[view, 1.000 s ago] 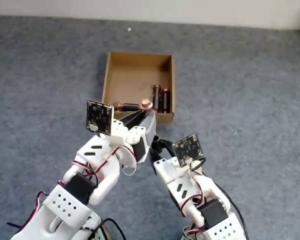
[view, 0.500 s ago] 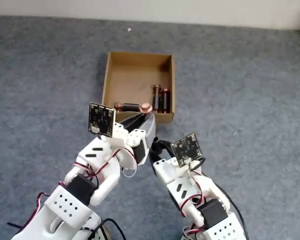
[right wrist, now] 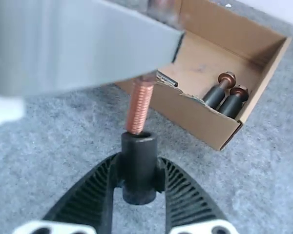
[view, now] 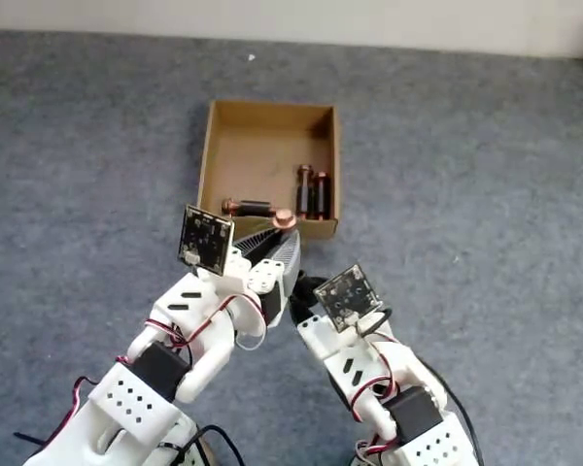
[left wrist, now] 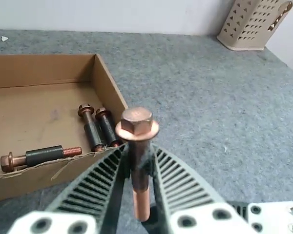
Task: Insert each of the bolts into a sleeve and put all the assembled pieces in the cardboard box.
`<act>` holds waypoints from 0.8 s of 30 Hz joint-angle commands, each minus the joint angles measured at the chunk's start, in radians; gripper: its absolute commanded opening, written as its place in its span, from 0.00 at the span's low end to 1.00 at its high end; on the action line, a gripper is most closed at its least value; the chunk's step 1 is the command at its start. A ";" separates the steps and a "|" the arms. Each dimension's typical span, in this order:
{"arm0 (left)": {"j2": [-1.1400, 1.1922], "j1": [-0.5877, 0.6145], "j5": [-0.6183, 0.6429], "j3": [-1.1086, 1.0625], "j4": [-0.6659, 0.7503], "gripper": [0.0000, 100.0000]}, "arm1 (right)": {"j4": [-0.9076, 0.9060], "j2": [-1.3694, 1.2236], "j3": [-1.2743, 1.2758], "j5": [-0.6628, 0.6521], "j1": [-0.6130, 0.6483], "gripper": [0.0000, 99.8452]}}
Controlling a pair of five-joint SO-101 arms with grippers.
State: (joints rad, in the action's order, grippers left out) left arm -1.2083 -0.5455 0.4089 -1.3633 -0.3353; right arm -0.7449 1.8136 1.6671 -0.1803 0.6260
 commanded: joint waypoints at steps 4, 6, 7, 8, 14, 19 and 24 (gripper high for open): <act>-0.007 -0.053 -0.017 0.013 0.020 0.01 | 0.010 0.024 0.007 -0.017 -0.002 0.00; -0.007 -0.053 -0.002 0.013 0.023 0.01 | 0.010 0.024 0.005 -0.017 -0.018 0.00; -0.007 -0.050 0.031 0.016 0.023 0.01 | 0.010 0.024 0.005 -0.017 -0.021 0.00; -0.008 -0.050 0.066 0.018 0.023 0.01 | 0.010 0.024 0.005 -0.017 -0.024 0.00; -0.008 -0.024 0.121 0.035 0.021 0.01 | 0.010 0.024 0.005 -0.017 -0.024 0.00; -0.008 -0.027 0.123 0.035 0.020 0.01 | 0.013 0.024 0.004 -0.015 -0.025 0.00; -0.008 -0.035 0.123 0.035 0.018 0.01 | 0.077 0.025 0.013 0.017 -0.062 0.00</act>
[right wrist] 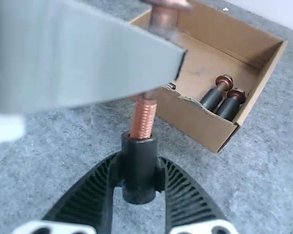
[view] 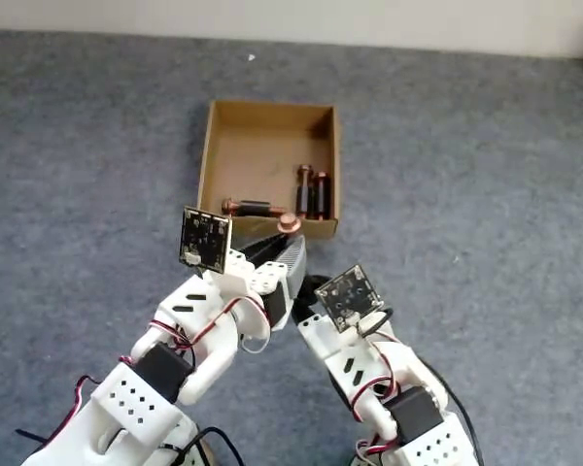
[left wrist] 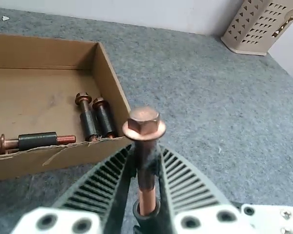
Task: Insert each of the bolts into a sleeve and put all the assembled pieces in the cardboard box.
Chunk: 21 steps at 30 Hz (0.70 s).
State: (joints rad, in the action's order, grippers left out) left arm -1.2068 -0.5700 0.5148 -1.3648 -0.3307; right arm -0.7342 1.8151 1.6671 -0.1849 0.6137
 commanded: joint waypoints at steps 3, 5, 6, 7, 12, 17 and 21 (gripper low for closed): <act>-0.010 -0.018 0.017 0.036 0.005 0.01 | 0.122 0.024 0.012 0.124 -0.116 0.00; -0.010 -0.044 0.017 0.038 -0.032 0.02 | 0.128 0.024 0.005 0.169 -0.130 0.00; -0.010 -0.059 0.017 0.039 -0.051 0.05 | 0.128 0.024 0.005 0.176 -0.130 0.00; -0.010 -0.076 0.017 0.039 -0.072 0.08 | 0.128 0.024 0.005 0.176 -0.130 0.00; -0.008 -0.148 0.017 0.054 -0.192 0.25 | 0.128 0.024 0.005 0.176 -0.130 0.00; -0.007 -0.145 0.012 0.145 -0.373 0.28 | 0.128 0.024 0.008 0.176 -0.130 0.00; -0.007 -0.145 0.011 0.174 -0.439 0.28 | 0.128 0.024 0.008 0.175 -0.130 0.00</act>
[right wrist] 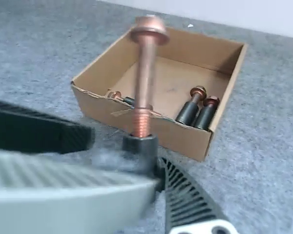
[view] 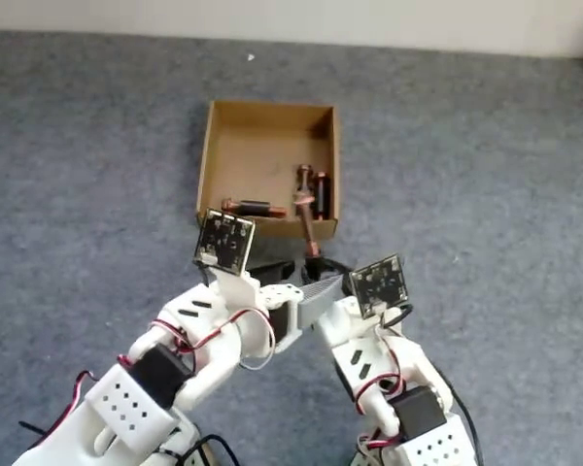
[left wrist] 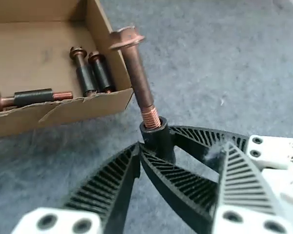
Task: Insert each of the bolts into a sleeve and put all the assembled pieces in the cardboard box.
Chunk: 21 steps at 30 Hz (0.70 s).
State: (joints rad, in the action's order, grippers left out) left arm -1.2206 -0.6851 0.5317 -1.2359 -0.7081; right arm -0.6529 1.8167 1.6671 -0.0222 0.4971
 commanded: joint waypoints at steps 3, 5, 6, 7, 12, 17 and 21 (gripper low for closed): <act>0.007 -0.030 -0.008 0.042 -0.068 0.28 | 0.047 0.022 0.005 0.012 -0.016 0.00; 0.005 -0.028 -0.009 0.042 -0.068 0.28 | 0.047 0.022 0.005 0.012 -0.016 0.00; 0.005 -0.024 -0.023 0.042 -0.068 0.28 | 0.047 0.022 0.004 0.012 -0.018 0.00; 0.005 -0.010 -0.043 0.044 -0.068 0.28 | 0.047 0.022 0.004 0.012 -0.018 0.00; -0.044 0.133 -0.058 0.071 -0.068 0.28 | 0.082 0.022 0.004 0.012 -0.018 0.00; -0.245 0.277 -0.057 0.064 -0.069 0.27 | 0.105 0.022 0.004 0.012 -0.018 0.00; -0.427 0.328 -0.055 0.012 -0.064 0.27 | 0.105 0.022 0.004 0.012 -0.018 0.00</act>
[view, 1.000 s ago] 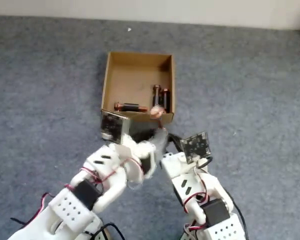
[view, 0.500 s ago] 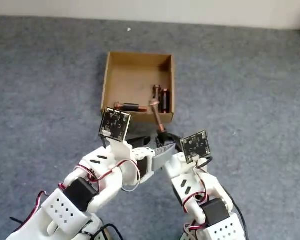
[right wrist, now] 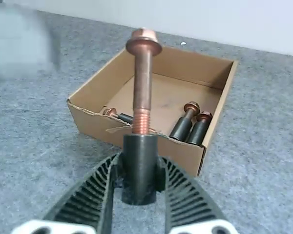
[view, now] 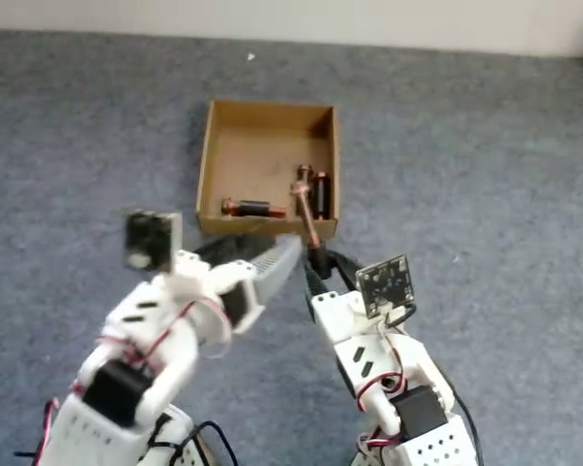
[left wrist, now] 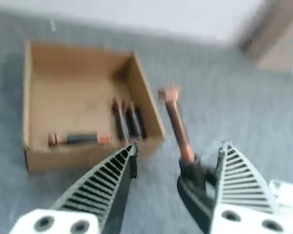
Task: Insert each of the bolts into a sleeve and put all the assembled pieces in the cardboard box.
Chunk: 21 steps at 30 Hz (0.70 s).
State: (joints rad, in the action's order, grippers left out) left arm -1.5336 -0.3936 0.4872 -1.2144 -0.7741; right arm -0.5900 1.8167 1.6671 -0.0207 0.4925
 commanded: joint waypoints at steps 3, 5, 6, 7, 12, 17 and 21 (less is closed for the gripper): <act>-0.228 0.065 -0.011 -0.101 0.005 0.27 | 0.042 0.022 -0.001 0.011 -0.013 0.00; -0.285 0.097 -0.011 -0.163 0.026 0.27 | 0.042 0.022 -0.039 0.011 -0.013 0.00; -0.297 0.120 -0.011 -0.188 0.055 0.27 | 0.039 0.022 -0.061 0.011 -0.013 0.00; -0.295 0.147 -0.011 -0.211 0.091 0.27 | 0.039 0.022 -0.079 0.011 -0.013 0.00; -0.245 0.214 -0.011 -0.325 0.301 0.27 | 0.038 0.022 -0.117 0.011 -0.008 0.00; -0.166 0.213 -0.012 -0.369 0.439 0.27 | 0.038 0.022 -0.124 0.011 -0.005 0.00; -0.087 0.214 -0.012 -0.355 0.477 0.27 | 0.008 0.022 -0.179 0.011 0.047 0.00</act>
State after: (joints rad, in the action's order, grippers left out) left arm -1.6671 -0.1941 0.4872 -1.5904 -0.3491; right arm -0.5884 1.8182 1.6011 -0.0207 0.4956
